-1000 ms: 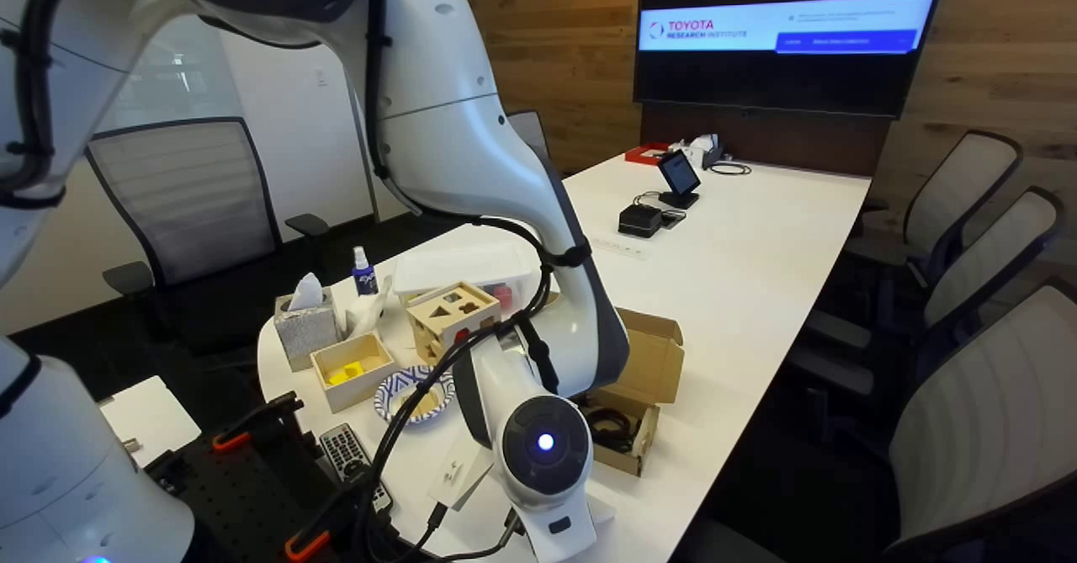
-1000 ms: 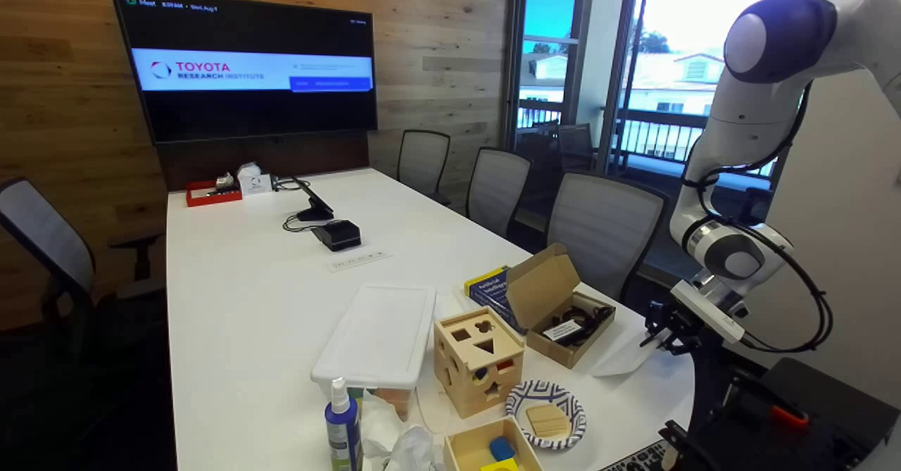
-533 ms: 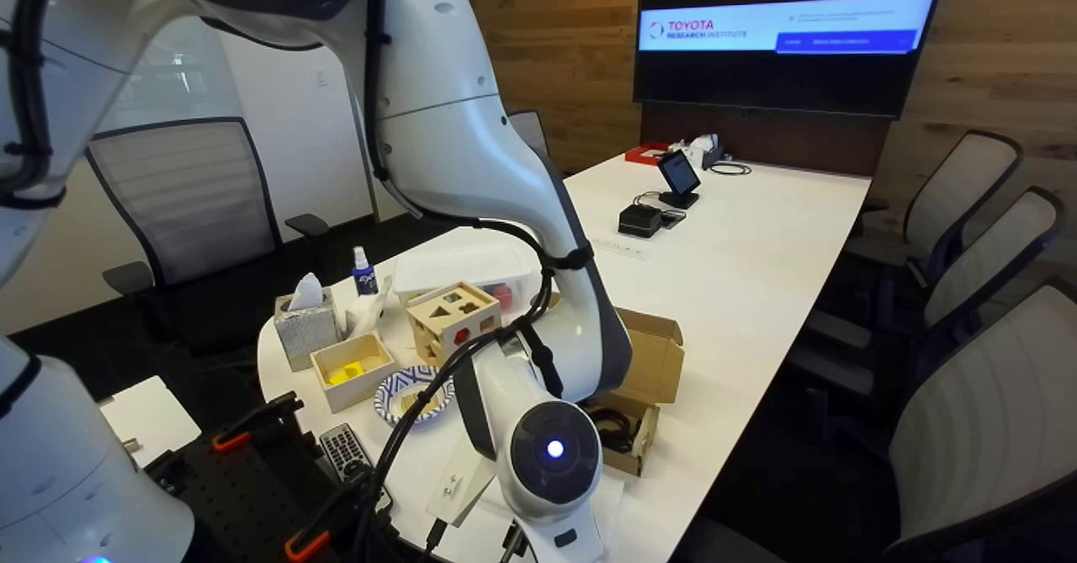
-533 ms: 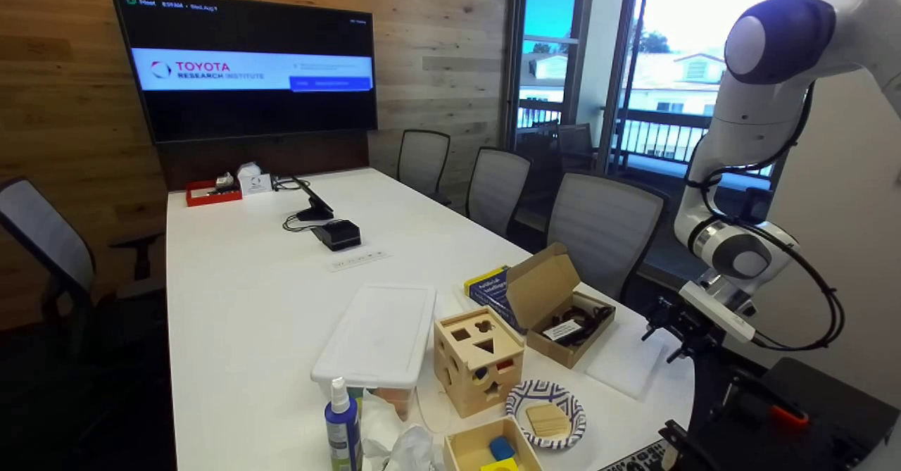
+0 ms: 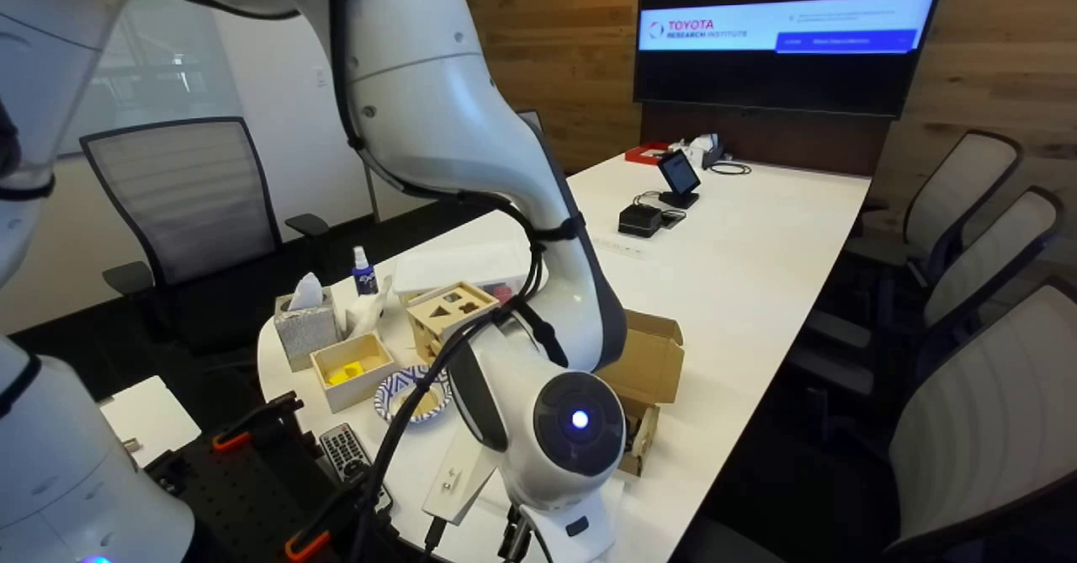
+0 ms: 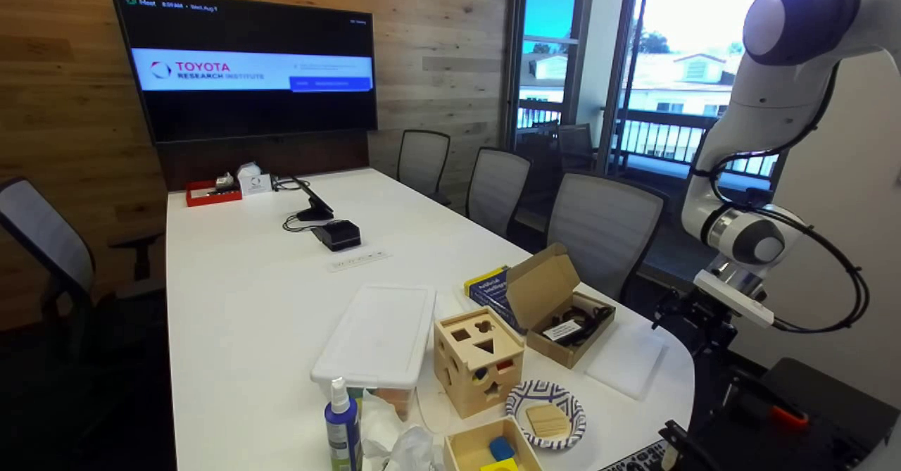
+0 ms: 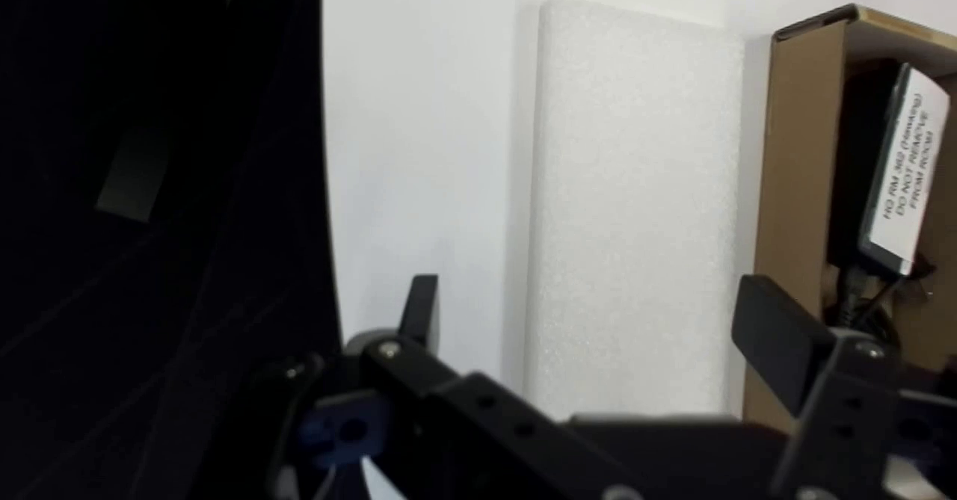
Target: Pick up the book from the box and put it on the table
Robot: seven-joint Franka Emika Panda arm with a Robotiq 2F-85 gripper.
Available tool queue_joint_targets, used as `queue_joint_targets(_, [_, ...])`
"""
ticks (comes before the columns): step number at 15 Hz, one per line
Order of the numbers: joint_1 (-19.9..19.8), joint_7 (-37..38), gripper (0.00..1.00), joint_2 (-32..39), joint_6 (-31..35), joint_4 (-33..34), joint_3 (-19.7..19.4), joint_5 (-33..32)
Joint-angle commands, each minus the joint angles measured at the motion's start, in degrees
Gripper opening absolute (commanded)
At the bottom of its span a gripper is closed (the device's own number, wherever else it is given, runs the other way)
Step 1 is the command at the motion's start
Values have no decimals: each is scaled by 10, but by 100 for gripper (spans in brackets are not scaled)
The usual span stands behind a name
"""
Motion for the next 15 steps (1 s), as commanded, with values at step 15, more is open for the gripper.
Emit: queue_joint_targets(15, [27, 378, 100, -327, -92, -21, 19, -353])
